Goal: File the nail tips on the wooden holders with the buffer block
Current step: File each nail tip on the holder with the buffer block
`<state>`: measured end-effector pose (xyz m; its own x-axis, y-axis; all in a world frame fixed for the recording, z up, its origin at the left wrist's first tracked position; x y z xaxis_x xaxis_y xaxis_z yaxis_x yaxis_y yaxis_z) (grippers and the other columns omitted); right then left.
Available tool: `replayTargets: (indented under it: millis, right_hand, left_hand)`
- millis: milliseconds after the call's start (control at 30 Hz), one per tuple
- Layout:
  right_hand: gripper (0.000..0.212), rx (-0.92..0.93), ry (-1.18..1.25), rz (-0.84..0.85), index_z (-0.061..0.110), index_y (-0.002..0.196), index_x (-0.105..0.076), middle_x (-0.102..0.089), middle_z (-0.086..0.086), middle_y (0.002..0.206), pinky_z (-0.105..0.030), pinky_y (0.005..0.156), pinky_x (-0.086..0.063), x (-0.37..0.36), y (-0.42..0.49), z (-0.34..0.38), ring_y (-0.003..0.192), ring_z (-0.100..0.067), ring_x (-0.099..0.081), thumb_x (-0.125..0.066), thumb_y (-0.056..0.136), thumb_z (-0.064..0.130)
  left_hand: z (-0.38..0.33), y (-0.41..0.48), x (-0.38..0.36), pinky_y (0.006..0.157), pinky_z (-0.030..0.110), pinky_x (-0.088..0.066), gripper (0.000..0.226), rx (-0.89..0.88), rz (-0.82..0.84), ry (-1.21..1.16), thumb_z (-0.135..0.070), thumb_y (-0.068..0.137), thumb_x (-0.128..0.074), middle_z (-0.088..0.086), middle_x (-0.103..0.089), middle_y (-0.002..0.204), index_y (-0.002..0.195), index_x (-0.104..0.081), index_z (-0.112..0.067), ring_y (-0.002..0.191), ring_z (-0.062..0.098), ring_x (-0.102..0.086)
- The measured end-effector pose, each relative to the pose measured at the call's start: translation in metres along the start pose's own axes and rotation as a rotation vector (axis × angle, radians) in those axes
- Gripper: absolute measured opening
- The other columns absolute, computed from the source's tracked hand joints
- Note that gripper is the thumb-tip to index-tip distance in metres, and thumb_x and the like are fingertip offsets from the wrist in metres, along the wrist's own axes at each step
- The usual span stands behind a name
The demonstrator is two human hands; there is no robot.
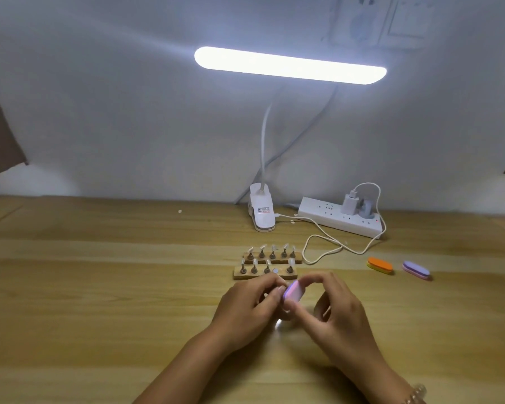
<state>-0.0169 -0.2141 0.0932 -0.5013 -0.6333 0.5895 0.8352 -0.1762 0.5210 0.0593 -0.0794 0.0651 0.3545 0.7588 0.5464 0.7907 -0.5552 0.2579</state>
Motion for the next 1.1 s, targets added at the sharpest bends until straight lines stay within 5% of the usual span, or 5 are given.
replayTargets:
  millis: [400,633,733,967,1100]
  right_hand:
    - [0.028,0.060,-0.001,0.047,0.031,0.098,-0.059,-0.060,0.019,0.098,-0.029,0.054,-0.048,-0.005,-0.004,0.010,0.053,-0.006,-0.056,-0.075,0.077,0.040]
    - [0.026,-0.151,0.177,-0.118,0.030,0.095,-0.058,-0.063,0.012,0.097,-0.033,0.050,-0.049,0.013,0.000,-0.017,0.050,-0.014,-0.055,-0.079,0.079,0.027]
    - [0.028,-0.055,0.116,0.020,0.033,0.097,-0.059,-0.061,0.016,0.100,-0.028,0.054,-0.050,-0.002,-0.001,-0.001,0.054,-0.014,-0.059,-0.079,0.078,0.031]
    - [0.028,0.004,0.011,0.079,0.032,0.092,-0.060,-0.062,0.017,0.094,-0.028,0.057,-0.048,-0.004,-0.004,0.008,0.057,-0.010,-0.057,-0.070,0.078,0.053]
    - [0.018,-0.010,0.030,0.031,0.031,0.088,-0.062,-0.064,0.016,0.091,-0.029,0.055,-0.046,-0.003,-0.001,0.006,0.054,-0.010,-0.057,-0.075,0.081,0.041]
  left_hand:
    - [-0.001,-0.001,0.000,0.074,0.045,-0.051,0.016,-0.004,0.005,-0.037,-0.034,0.094,-0.047,-0.016,-0.066,0.083,0.091,-0.063,-0.035,0.078,0.011,-0.063]
    - [0.004,0.000,0.001,0.057,0.016,-0.042,0.018,0.035,-0.034,-0.205,-0.013,0.099,-0.054,-0.019,-0.072,0.084,0.093,-0.067,-0.024,0.057,-0.008,-0.057]
    - [0.002,0.000,0.000,0.054,0.021,-0.041,0.018,0.038,-0.024,-0.229,-0.016,0.096,-0.056,-0.020,-0.065,0.068,0.089,-0.068,-0.029,0.053,0.000,-0.055]
    - [0.003,0.001,0.002,0.056,0.026,-0.044,0.021,0.038,-0.030,-0.208,-0.014,0.095,-0.060,-0.018,-0.066,0.072,0.086,-0.069,-0.031,0.057,0.001,-0.056]
    - [0.004,0.003,0.003,0.056,0.029,-0.046,0.018,0.055,-0.057,-0.241,-0.011,0.095,-0.062,-0.017,-0.066,0.071,0.089,-0.071,-0.025,0.059,0.006,-0.059]
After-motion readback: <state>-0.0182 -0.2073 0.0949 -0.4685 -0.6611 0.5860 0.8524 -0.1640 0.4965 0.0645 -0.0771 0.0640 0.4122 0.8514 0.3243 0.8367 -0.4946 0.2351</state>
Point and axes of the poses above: each hand's wrist, its own y-axis towards the middle knuckle, its own x-axis out of the back of the hand, z = x × y, the point moved 7 cm from there along y, towards the middle knuckle
